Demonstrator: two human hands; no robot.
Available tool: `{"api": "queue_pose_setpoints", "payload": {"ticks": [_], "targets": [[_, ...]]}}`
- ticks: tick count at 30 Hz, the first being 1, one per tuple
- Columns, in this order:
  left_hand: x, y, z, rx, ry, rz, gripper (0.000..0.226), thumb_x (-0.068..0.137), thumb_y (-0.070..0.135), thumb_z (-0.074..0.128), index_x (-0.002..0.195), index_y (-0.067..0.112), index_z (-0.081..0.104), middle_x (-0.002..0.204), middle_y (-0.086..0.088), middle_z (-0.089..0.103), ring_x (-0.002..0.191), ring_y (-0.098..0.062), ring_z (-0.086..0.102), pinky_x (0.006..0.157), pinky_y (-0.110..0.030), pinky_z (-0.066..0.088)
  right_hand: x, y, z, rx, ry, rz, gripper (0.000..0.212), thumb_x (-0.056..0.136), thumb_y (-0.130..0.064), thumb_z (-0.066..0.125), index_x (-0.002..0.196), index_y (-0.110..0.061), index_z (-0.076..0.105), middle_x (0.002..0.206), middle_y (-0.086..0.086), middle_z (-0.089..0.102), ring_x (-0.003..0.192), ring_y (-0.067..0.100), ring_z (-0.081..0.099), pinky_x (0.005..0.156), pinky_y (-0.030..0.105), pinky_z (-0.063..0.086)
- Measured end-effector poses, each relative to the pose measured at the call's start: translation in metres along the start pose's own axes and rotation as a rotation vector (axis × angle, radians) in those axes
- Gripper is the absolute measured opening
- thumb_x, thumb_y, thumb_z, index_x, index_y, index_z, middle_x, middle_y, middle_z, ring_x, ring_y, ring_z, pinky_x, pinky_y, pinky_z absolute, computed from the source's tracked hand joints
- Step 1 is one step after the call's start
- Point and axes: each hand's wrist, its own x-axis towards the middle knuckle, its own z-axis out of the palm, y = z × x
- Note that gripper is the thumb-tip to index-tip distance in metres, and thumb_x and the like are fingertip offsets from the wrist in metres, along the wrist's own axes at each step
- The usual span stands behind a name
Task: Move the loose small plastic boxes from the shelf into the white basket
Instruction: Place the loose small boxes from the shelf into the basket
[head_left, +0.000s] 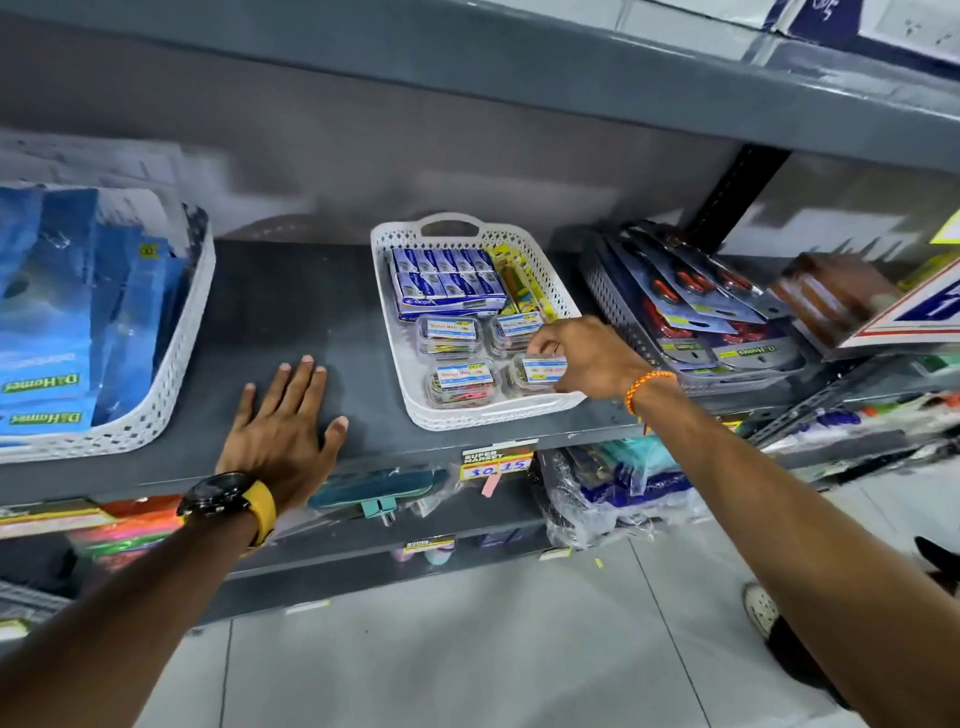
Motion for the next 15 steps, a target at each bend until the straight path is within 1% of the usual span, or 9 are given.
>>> {"api": "queue_pose_setpoints", "payload": {"ticks": [3,5,8,15], "targets": [[-0.001,0.001,-0.001,-0.008,-0.004,-0.003,0.079,0.091,0.058,0.012,0.158,0.017,0.013,0.168,0.0,0.008,0.154,-0.02,0.005,0.123,-0.049,0.002,0.004,0.0,0.003,0.039,-0.015,0.017,0.054,0.069,0.002,0.084,0.117,-0.017,0.068,0.121,0.001,0.067,0.107,0.009,0.059,0.104,0.028,0.047],[0.0,0.0,-0.001,-0.006,-0.001,-0.001,0.079,0.091,0.059,0.012,0.158,0.018,0.013,0.168,0.001,0.007,0.154,-0.02,0.005,0.124,-0.049,0.002,0.008,0.001,0.003,0.059,-0.04,0.029,0.056,0.069,0.004,0.083,0.118,-0.018,0.068,0.123,0.001,0.066,0.111,0.011,0.059,0.102,0.025,0.046],[0.0,-0.001,-0.001,-0.001,-0.002,0.002,0.078,0.092,0.058,0.012,0.158,0.018,0.013,0.168,0.0,0.008,0.154,-0.02,0.005,0.124,-0.049,0.002,0.012,0.004,0.003,0.064,-0.06,0.046,0.059,0.069,0.005,0.083,0.12,-0.02,0.066,0.125,0.002,0.065,0.115,0.015,0.059,0.103,0.027,0.046],[0.0,0.0,-0.001,0.001,-0.002,0.008,0.076,0.093,0.057,0.013,0.158,0.017,0.014,0.167,-0.001,0.01,0.154,-0.022,0.008,0.123,-0.051,0.005,0.011,0.007,0.007,0.068,-0.055,0.044,0.06,0.072,0.001,0.082,0.123,-0.023,0.063,0.129,0.003,0.063,0.119,0.018,0.058,0.104,0.031,0.047]]}}
